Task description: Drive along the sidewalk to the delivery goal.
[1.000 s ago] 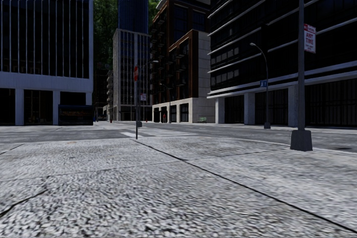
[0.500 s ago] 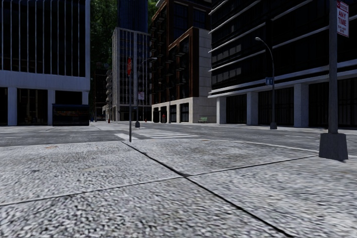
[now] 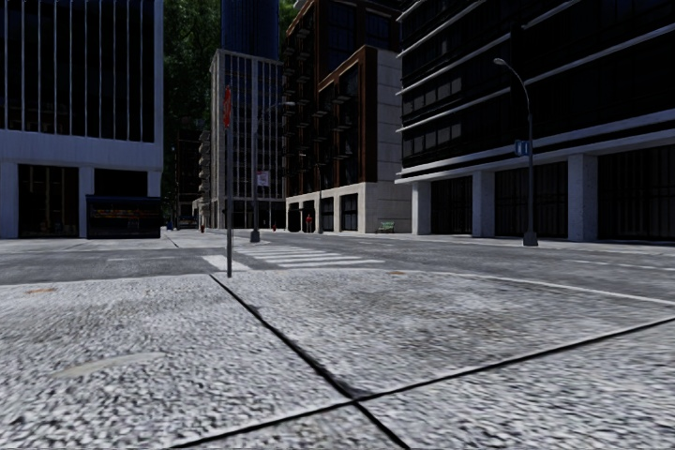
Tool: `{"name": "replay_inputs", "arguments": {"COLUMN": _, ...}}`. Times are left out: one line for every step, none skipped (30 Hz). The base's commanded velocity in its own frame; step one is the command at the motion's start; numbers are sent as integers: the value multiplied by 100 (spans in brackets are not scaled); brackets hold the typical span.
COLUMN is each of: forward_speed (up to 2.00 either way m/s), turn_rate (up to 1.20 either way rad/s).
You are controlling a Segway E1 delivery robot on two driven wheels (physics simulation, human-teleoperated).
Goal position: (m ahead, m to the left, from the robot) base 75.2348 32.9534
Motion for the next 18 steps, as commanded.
{"name": "replay_inputs", "arguments": {"forward_speed": 200, "turn_rate": 0}}
{"name": "replay_inputs", "arguments": {"forward_speed": 200, "turn_rate": 0}}
{"name": "replay_inputs", "arguments": {"forward_speed": 200, "turn_rate": 0}}
{"name": "replay_inputs", "arguments": {"forward_speed": 200, "turn_rate": 0}}
{"name": "replay_inputs", "arguments": {"forward_speed": 200, "turn_rate": 0}}
{"name": "replay_inputs", "arguments": {"forward_speed": 200, "turn_rate": 0}}
{"name": "replay_inputs", "arguments": {"forward_speed": 200, "turn_rate": 0}}
{"name": "replay_inputs", "arguments": {"forward_speed": 200, "turn_rate": 0}}
{"name": "replay_inputs", "arguments": {"forward_speed": 200, "turn_rate": 0}}
{"name": "replay_inputs", "arguments": {"forward_speed": 200, "turn_rate": 0}}
{"name": "replay_inputs", "arguments": {"forward_speed": 200, "turn_rate": 0}}
{"name": "replay_inputs", "arguments": {"forward_speed": 200, "turn_rate": 0}}
{"name": "replay_inputs", "arguments": {"forward_speed": 200, "turn_rate": 0}}
{"name": "replay_inputs", "arguments": {"forward_speed": 200, "turn_rate": 0}}
{"name": "replay_inputs", "arguments": {"forward_speed": 200, "turn_rate": 0}}
{"name": "replay_inputs", "arguments": {"forward_speed": 200, "turn_rate": 0}}
{"name": "replay_inputs", "arguments": {"forward_speed": 200, "turn_rate": 0}}
{"name": "replay_inputs", "arguments": {"forward_speed": 200, "turn_rate": 0}}
